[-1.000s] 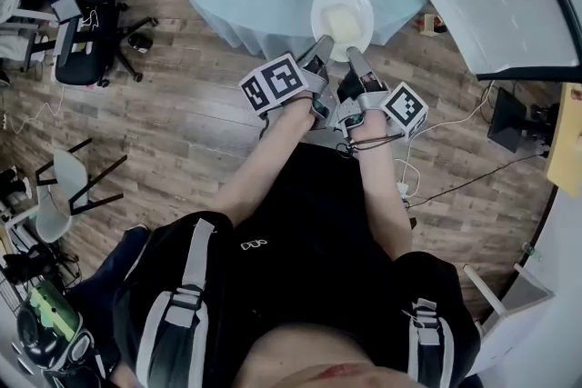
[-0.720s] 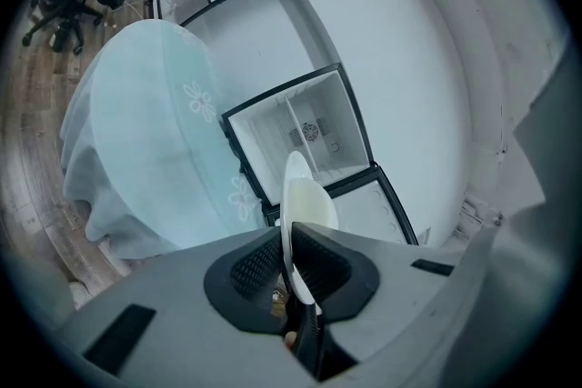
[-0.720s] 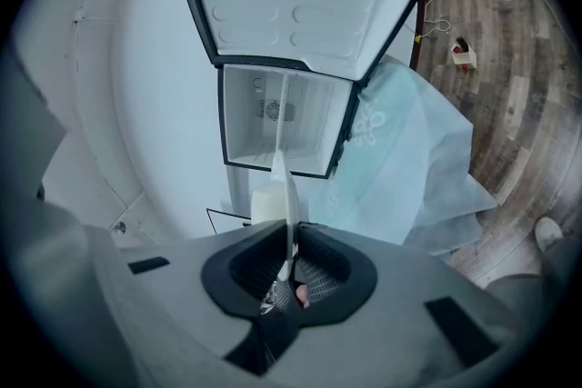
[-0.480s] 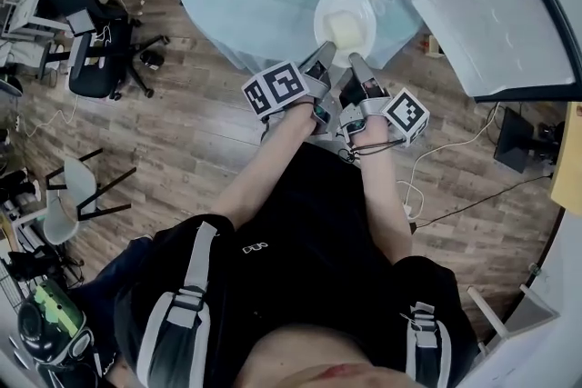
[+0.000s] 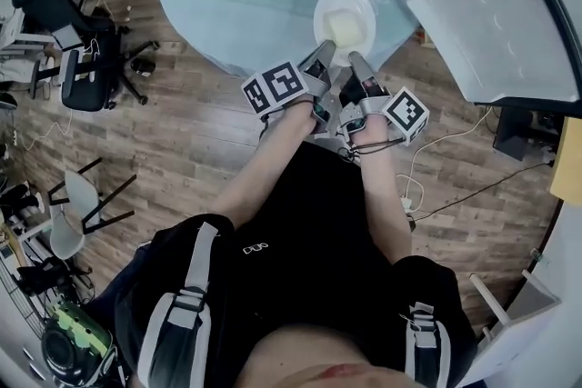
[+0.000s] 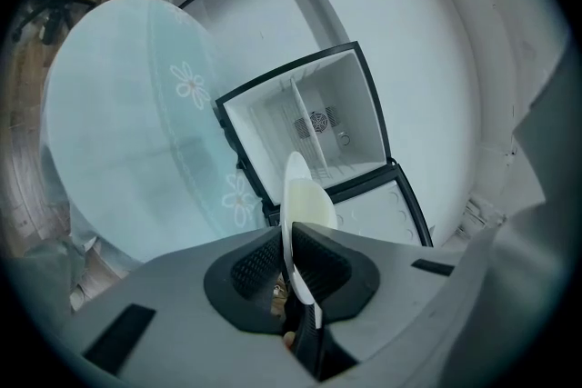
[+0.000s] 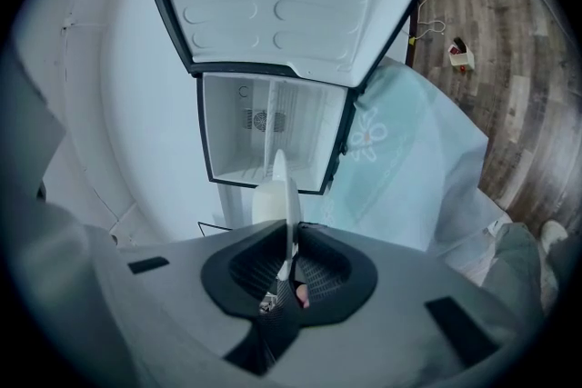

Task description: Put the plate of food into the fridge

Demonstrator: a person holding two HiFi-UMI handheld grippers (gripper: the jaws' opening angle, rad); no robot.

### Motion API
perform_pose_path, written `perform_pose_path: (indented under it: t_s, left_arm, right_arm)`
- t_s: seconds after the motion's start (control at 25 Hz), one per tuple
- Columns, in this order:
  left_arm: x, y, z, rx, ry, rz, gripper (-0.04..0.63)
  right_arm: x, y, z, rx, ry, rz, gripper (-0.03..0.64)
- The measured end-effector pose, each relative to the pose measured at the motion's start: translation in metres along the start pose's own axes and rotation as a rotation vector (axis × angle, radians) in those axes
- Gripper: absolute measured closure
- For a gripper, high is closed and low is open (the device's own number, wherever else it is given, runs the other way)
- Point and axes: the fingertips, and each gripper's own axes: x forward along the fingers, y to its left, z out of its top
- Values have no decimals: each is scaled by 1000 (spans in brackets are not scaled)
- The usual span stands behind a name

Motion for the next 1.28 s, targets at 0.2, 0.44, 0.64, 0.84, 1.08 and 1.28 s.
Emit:
perform_pose_path:
  t_s: [0.2,0.44,0.64,0.84,1.08,1.28]
  left_arm:
    - [37,17,58,-20,0,29,566]
    - [42,18,61,-15,2,42,566]
    - [49,17,67,-12,11,36,566]
    - [88,30,102,-33,38,46,566]
    - [115,42,127,-52,66,49,566]
    - [134,51,140,-53,86,53,568]
  right_arm:
    - [68,-3,15,22,15,-28,575]
    - [74,-4,18,35,13,-28,575]
    - [81,-1,23,32,4,-23,575]
    - [128,-8,46,38,-3,-58,575]
    - [162,-16,59,35,-14,-91,575]
    - [182,-25,71,6,-29,-118,575]
